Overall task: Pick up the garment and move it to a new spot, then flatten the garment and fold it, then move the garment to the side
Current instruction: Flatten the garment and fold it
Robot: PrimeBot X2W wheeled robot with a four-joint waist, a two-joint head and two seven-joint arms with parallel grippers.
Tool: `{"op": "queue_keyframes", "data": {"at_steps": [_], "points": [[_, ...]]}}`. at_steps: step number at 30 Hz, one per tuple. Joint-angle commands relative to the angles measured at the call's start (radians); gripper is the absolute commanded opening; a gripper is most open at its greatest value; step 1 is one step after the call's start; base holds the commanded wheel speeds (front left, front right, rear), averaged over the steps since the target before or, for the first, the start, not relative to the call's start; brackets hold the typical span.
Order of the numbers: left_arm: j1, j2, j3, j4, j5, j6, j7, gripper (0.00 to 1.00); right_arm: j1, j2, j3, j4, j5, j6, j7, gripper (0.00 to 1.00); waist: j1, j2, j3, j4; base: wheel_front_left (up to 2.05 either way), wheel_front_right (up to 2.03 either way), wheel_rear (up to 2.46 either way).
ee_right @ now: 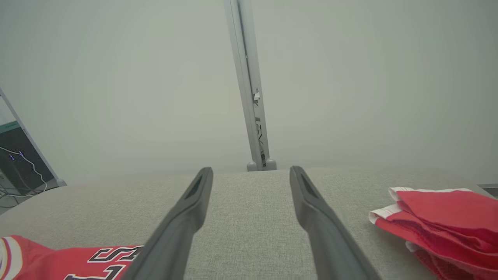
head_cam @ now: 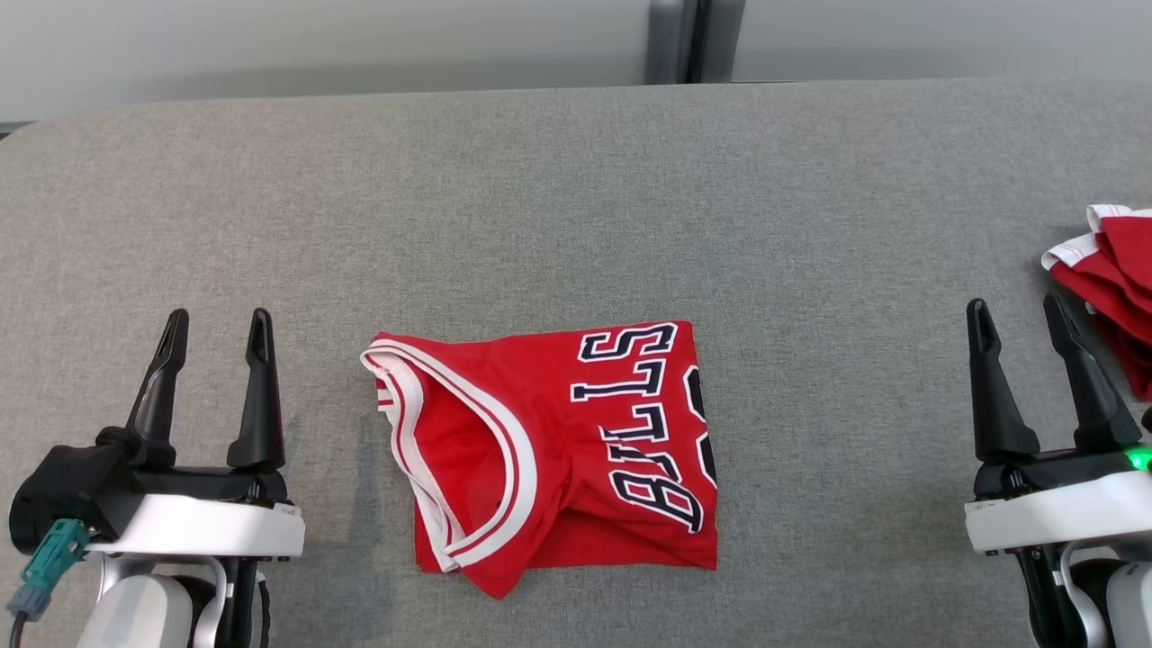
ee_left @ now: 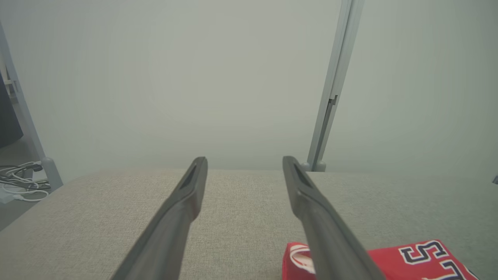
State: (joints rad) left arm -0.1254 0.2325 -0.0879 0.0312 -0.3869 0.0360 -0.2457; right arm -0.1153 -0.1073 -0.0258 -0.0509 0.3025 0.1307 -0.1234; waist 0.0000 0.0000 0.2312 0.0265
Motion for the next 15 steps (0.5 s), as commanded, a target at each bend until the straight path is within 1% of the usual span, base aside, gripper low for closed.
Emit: {"op": "queue_keyframes", "data": {"at_steps": [1,15], "points": [[0.007,0.003,-0.001,-0.004,0.004,0.002,0.003,1.0,0.005,-0.003,-0.005,-0.004,-0.003,0.0,0.001,1.0,0.0,0.0,0.0,0.0,0.0,0.0,0.0],[-0.004,0.012,-0.01,-0.01,-0.001,0.009,0.003,1.0,-0.002,-0.002,-0.01,-0.011,-0.007,0.0,0.017,1.0,0.0,0.0,0.006,0.002,0.0,0.0,0.0]]}}
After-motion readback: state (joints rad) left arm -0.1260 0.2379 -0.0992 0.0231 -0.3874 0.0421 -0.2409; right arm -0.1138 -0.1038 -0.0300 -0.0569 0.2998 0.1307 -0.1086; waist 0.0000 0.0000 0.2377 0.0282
